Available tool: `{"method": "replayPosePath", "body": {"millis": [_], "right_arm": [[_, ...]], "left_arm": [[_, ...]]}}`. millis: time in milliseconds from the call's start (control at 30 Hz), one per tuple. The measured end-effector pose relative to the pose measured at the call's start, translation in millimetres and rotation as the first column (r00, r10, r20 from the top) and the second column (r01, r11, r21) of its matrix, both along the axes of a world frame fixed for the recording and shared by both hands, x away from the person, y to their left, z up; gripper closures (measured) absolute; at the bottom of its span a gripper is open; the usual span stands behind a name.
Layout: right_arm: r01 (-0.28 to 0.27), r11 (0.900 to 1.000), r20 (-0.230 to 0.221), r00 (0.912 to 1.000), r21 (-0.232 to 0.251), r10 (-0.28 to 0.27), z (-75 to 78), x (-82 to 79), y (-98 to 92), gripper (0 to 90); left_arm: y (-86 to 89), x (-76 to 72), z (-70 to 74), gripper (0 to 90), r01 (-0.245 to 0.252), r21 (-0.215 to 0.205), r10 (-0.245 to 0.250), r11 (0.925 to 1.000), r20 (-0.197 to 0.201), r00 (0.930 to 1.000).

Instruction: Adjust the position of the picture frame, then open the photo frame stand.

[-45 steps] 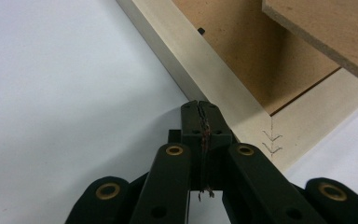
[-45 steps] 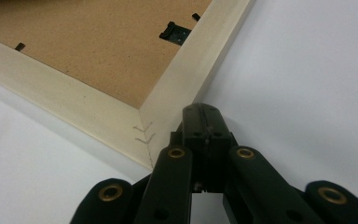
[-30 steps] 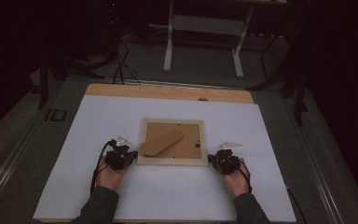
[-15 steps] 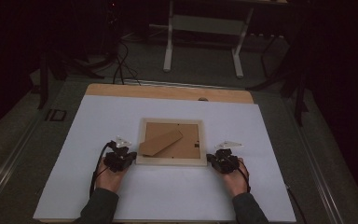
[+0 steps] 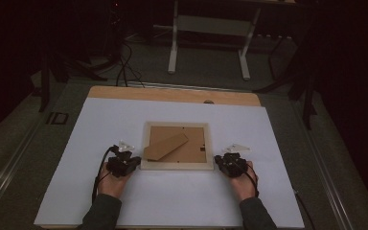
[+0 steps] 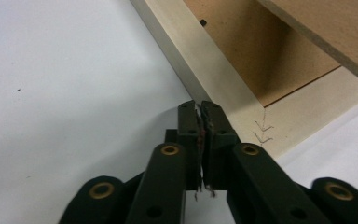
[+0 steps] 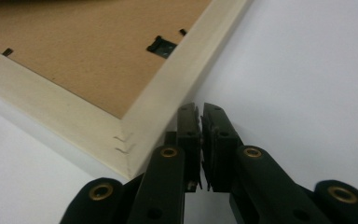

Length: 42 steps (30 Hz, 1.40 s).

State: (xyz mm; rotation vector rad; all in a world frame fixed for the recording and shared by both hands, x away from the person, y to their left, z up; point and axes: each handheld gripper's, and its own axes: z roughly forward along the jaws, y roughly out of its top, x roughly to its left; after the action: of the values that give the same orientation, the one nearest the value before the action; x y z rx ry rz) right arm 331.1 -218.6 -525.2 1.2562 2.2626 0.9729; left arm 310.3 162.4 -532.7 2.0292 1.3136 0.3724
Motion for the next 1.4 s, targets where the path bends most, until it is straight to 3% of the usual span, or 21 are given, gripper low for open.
{"method": "replayPosePath", "body": {"millis": [367,567,833,1000,1400], "right_arm": [[0.018,0.999,0.018,0.9997,0.033,-0.019,6.5,-1.2,-14.9,70.9],[0.002,1.000,0.019,0.9998,0.014,-0.002,6.1,-1.5,-15.2,64.9],[-0.017,1.000,0.022,0.9996,0.005,0.017,7.0,-2.4,-12.5,62.4],[-0.024,1.000,0.019,0.9995,0.011,0.024,6.3,-2.4,-13.1,61.8],[-0.022,1.000,0.032,0.9993,0.021,0.021,10.3,-3.1,-14.6,60.0]], "left_arm": [[2.1,0.9,-0.1,77.3,-0.016,0.001,0.016,0.9999,0.010,0.9998],[8.7,0.8,2.3,72.0,-0.019,-0.052,0.019,0.9985,0.009,0.9998],[10.2,0.4,3.8,66.6,-0.024,-0.076,0.025,0.9969,0.024,0.9994],[12.7,0.1,5.3,63.9,-0.011,-0.108,0.012,0.9941,0.010,0.9999],[15.9,-2.4,10.8,60.3,-0.038,-0.113,0.042,0.9929,0.033,0.9986]]}}
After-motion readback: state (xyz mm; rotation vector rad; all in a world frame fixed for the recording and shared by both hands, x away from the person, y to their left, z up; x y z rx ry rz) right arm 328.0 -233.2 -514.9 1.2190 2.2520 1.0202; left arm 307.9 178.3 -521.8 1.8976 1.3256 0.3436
